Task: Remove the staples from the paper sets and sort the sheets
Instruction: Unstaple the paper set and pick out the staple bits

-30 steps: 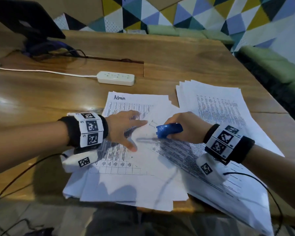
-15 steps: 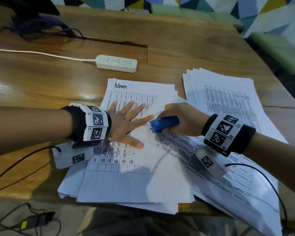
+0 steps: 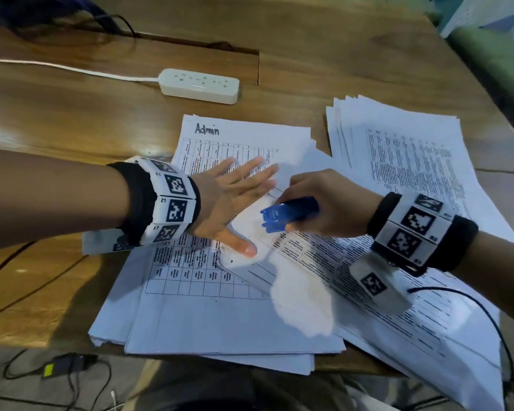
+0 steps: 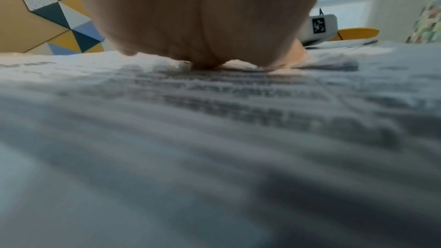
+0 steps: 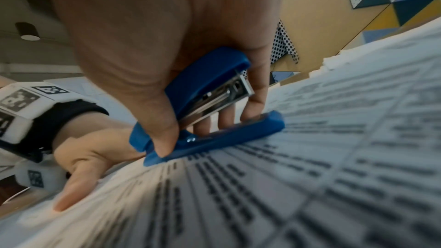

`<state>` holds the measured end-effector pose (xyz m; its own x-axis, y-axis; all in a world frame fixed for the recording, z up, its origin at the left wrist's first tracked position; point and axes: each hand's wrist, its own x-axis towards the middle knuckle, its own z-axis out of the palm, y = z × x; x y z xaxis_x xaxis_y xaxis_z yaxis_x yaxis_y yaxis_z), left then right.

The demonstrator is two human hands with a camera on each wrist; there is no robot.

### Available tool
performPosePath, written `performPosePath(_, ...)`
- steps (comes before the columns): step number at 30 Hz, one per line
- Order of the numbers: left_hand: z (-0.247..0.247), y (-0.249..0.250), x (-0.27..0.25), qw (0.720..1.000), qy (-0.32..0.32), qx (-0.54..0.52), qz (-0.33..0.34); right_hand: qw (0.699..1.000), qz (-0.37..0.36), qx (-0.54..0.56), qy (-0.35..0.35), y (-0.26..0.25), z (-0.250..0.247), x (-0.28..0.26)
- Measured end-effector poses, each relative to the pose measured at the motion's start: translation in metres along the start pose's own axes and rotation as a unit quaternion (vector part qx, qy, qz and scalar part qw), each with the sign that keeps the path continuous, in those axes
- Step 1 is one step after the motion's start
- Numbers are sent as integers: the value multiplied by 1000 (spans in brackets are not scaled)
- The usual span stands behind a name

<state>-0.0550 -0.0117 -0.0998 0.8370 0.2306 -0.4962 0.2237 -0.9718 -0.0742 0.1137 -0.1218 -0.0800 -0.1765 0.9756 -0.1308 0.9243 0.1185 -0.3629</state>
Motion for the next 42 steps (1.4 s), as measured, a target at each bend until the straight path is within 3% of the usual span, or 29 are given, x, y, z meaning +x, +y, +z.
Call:
performPosePath(3, -1, -1, 2, 1000, -17, -13, 7, 1000, 22, -2, 15, 5, -2, -1)
performPosePath(10, -2, -3, 5, 999, -26, -13, 24, 999, -11, -35, 12, 2, -3, 6)
performPosePath(21, -2, -1, 7, 999, -20, -28, 21, 999, -3, -23, 32, -1, 3, 6)
performPosePath(28, 1, -3, 8, 999, -3, -26, 25, 996, -67, 39, 43, 1, 0, 9)
performPosePath(35, 2, -1, 8, 1000, -9, -8, 10, 998, 16, -20, 51, -1, 6, 7)
performPosePath(42, 0, 1, 7, 1000, -13, -10, 10, 997, -26, 37, 58, -2, 3, 9)
